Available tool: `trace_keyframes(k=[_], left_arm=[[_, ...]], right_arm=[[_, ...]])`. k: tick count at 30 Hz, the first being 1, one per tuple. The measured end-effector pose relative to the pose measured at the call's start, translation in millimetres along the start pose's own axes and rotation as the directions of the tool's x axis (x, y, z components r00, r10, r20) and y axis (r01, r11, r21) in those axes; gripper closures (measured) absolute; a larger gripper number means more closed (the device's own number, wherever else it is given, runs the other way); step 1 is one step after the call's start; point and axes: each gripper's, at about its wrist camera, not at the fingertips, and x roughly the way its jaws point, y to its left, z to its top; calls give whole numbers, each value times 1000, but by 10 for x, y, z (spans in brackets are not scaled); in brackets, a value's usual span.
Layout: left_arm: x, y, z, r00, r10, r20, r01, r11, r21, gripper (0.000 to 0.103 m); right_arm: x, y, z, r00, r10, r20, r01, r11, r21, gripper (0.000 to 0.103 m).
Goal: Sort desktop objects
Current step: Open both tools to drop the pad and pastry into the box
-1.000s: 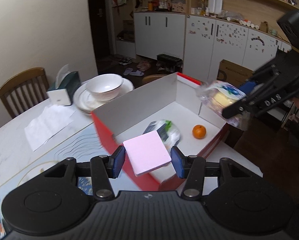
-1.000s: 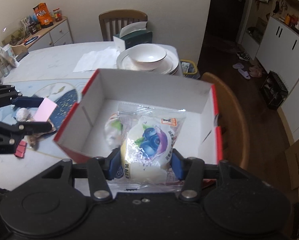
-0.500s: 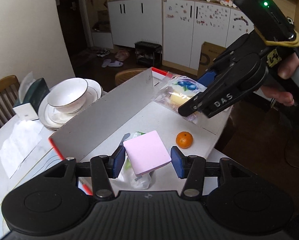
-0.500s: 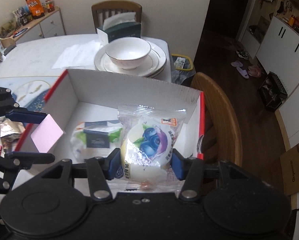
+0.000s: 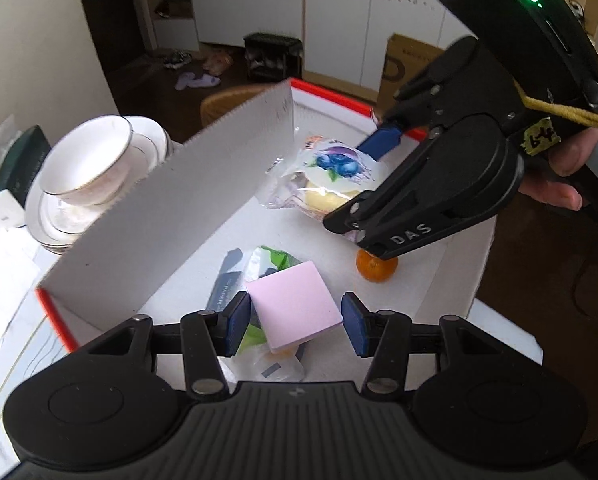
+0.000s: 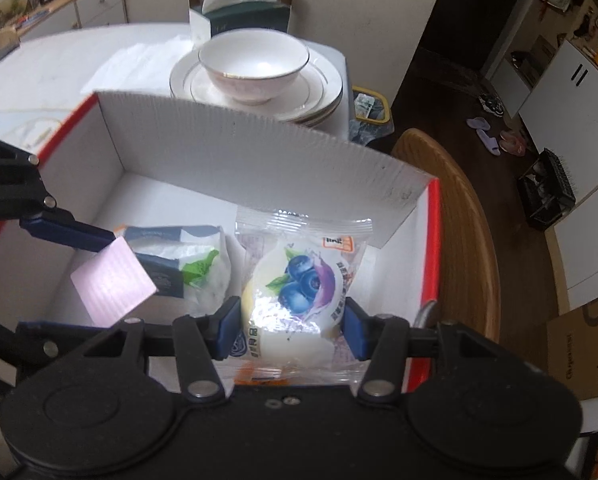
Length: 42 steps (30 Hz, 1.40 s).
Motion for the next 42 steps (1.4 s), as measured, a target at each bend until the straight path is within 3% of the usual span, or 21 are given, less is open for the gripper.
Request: trace_keyframes(k=[13,24,29,36,42], left_arm=[[307,65,-12,994,-27,-107,25,999,-20,54],[370,92,-55,990,-39,-138,35,999,-36,53],[350,118,-60,991,-53,-127,44,997,-70,44],[140,154,-98,997,-47,-65,41,994,-100,38],[-230,74,-156,999,-32,42,36,994,-101,35]], right_arm=[[324,111,-29,996,-4,-86,-1,999,-48,50],[366,138,-17,996,16,-83,-19,999,-32,47],[302,166,-23,997,30,-64,-33,999,-42,34],[64,151,-83,998,58,-18,-58,998,-34,30],[-246,146,-124,992,115,52,-115,993,-8,29]])
